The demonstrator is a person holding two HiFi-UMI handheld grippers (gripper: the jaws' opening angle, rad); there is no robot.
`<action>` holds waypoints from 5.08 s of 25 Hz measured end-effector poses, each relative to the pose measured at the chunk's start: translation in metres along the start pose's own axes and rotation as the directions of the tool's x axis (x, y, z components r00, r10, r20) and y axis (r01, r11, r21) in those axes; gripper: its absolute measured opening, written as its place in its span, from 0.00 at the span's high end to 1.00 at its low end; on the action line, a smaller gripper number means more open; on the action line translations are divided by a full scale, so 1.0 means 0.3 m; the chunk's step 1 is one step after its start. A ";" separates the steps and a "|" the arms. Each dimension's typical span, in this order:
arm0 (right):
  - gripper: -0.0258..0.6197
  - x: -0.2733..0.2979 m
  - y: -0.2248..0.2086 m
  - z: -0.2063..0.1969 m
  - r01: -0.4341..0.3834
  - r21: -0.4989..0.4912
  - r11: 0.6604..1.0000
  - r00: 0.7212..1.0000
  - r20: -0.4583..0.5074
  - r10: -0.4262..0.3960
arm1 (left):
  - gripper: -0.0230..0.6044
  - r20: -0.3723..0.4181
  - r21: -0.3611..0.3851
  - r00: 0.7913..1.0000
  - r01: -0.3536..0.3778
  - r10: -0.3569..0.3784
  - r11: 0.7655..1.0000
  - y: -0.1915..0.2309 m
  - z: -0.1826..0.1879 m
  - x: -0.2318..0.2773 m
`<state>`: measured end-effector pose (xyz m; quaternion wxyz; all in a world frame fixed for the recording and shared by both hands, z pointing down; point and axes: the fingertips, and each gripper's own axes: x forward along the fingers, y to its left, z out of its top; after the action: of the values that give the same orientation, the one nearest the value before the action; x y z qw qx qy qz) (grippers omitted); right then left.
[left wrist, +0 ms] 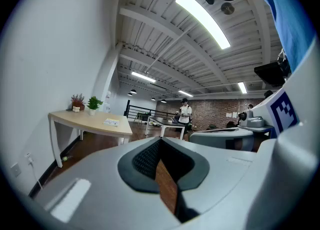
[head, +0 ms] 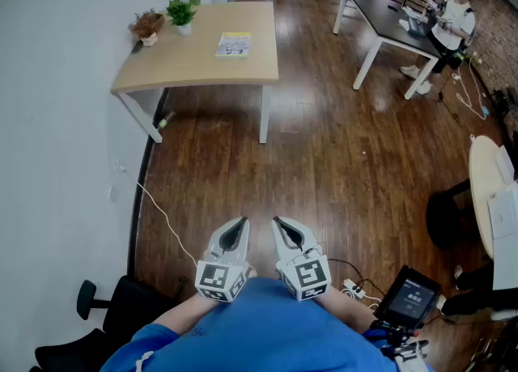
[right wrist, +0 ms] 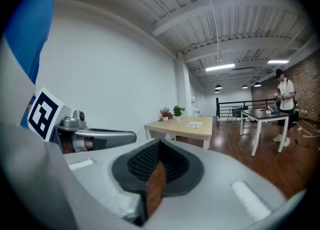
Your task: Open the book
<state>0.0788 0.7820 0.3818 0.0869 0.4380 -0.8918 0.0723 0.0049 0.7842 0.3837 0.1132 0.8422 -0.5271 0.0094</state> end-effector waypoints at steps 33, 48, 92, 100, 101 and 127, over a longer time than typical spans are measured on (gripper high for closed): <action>0.96 0.510 -0.422 0.123 -0.110 0.029 0.994 0.994 0.027 0.109 | 0.95 0.021 -0.006 0.992 -0.124 0.124 0.992 0.269 0.133 0.589; 0.96 0.733 -0.640 0.166 -0.154 0.051 0.987 0.988 0.013 0.154 | 0.95 -0.010 0.007 0.989 -0.148 0.148 0.989 0.371 0.176 0.881; 0.96 1.961 -1.054 0.386 -0.033 0.064 0.997 0.998 -0.049 0.036 | 0.95 -0.061 -0.026 0.992 -0.109 0.107 0.994 1.333 0.416 1.752; 0.96 2.111 -1.290 0.393 -0.068 0.085 0.994 0.994 -0.085 0.075 | 0.95 -0.114 0.000 0.986 -0.121 0.120 0.993 1.363 0.420 2.065; 0.96 2.125 -1.312 0.394 -0.076 0.086 0.993 0.993 -0.087 0.084 | 0.96 -0.118 0.003 0.985 -0.124 0.124 0.992 1.364 0.421 2.096; 0.96 2.408 -1.542 0.245 -0.061 0.162 0.985 0.970 -0.223 0.096 | 0.95 -0.325 0.089 0.933 -0.132 0.154 0.987 1.506 0.261 2.442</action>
<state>0.0051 -0.0685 0.4923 0.1526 0.3964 -0.8842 0.1944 -0.0799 -0.0696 0.4882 0.1714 0.7913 -0.5600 0.1759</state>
